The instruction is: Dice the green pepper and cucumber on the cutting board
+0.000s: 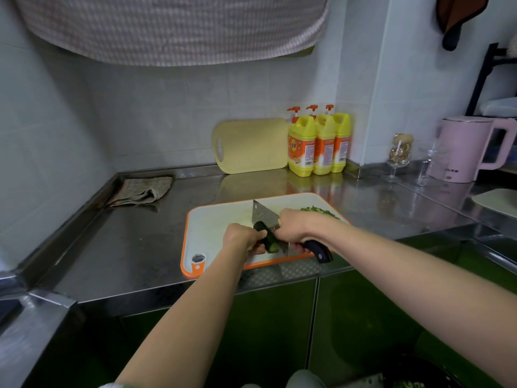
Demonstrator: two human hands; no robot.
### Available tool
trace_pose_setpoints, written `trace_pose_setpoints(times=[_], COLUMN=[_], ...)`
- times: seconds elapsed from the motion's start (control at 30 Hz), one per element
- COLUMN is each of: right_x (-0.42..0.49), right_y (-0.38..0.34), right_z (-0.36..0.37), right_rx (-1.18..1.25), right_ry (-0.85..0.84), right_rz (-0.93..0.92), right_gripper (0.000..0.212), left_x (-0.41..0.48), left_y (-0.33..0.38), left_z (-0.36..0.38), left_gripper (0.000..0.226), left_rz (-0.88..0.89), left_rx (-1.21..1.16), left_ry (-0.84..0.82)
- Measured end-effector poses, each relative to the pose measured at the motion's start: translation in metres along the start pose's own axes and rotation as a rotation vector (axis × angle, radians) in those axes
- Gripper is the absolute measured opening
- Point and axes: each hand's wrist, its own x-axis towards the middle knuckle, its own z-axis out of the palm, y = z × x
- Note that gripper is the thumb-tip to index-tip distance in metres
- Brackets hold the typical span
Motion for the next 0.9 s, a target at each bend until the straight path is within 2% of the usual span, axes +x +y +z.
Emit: trace_pose_setpoints(times=[0.17, 0.47, 0.6, 0.8, 0.9], right_x=[0.015, 0.027, 0.033, 0.034, 0.028], right_y=[-0.007, 0.008, 0.012, 0.021, 0.024], right_z=[0.017, 0.025, 0.025, 0.024, 0.019], right_rx=[-0.082, 0.013, 0.077, 0.256, 0.511], right_ry=[0.083, 0.181, 0.168, 0.133, 0.171], right_rz=[-0.03, 0.005, -0.007, -0.011, -0.047], right_gripper=[0.023, 0.016, 0.014, 0.015, 0.02], left_x=[0.0, -0.006, -0.01, -0.015, -0.005], left_y=[-0.002, 0.001, 0.001, 0.008, 0.005], left_z=[-0.002, -0.002, 0.0, -0.006, -0.025], left_gripper=[0.027, 0.021, 0.034, 0.022, 0.028], left_rz=[-0.006, 0.04, 0.135, 0.192, 0.247], left_rx=[0.007, 0.047, 0.156, 0.4, 0.519], left_ry=[0.014, 0.002, 0.022, 0.059, 0.163])
